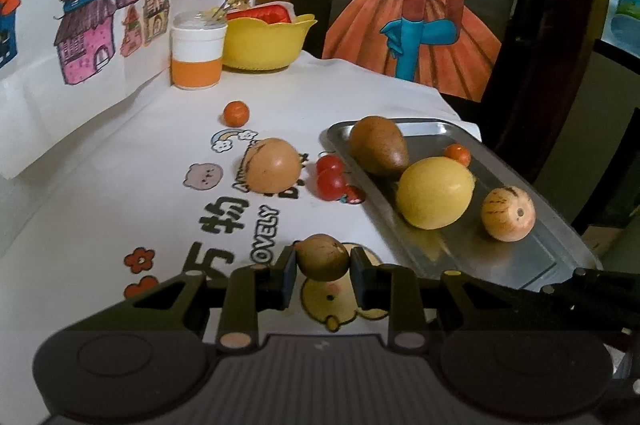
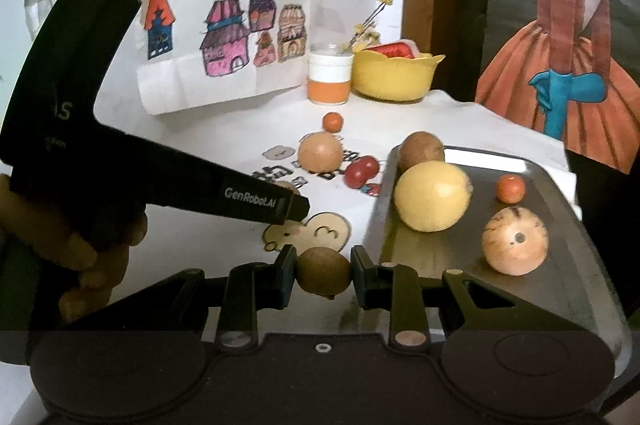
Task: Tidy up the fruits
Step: 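Lift the small brown fruit with both tools and carry it over the tray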
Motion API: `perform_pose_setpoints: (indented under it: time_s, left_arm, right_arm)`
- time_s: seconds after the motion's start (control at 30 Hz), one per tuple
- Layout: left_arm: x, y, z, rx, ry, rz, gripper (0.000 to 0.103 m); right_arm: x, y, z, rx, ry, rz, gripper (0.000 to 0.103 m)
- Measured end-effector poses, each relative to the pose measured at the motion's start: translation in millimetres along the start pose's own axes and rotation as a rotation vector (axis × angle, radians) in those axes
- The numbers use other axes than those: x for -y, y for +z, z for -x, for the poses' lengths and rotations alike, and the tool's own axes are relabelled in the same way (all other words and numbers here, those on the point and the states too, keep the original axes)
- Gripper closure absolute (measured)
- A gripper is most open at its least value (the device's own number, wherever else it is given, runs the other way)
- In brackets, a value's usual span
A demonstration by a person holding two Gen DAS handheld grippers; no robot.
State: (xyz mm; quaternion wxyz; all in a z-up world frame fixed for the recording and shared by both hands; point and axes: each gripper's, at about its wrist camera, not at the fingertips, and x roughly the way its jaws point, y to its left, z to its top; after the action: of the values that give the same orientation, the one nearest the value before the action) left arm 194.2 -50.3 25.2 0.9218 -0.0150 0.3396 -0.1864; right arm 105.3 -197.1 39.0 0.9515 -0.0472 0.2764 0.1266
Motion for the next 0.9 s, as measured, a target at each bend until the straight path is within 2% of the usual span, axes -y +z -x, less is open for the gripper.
perform_pose_setpoints:
  time_s: [0.6, 0.9]
  left_arm:
    - [61.3, 10.9, -24.7, -0.005, -0.110, -0.044, 0.072]
    - [80.7, 9.0, -39.9, -0.035, -0.129, -0.062, 0.072]
  right_arm:
    - [76.4, -6.6, 22.7, 0.038, -0.189, -0.117, 0.072]
    - [104.2, -20.5, 19.9, 0.015, -0.231, -0.174, 0.072]
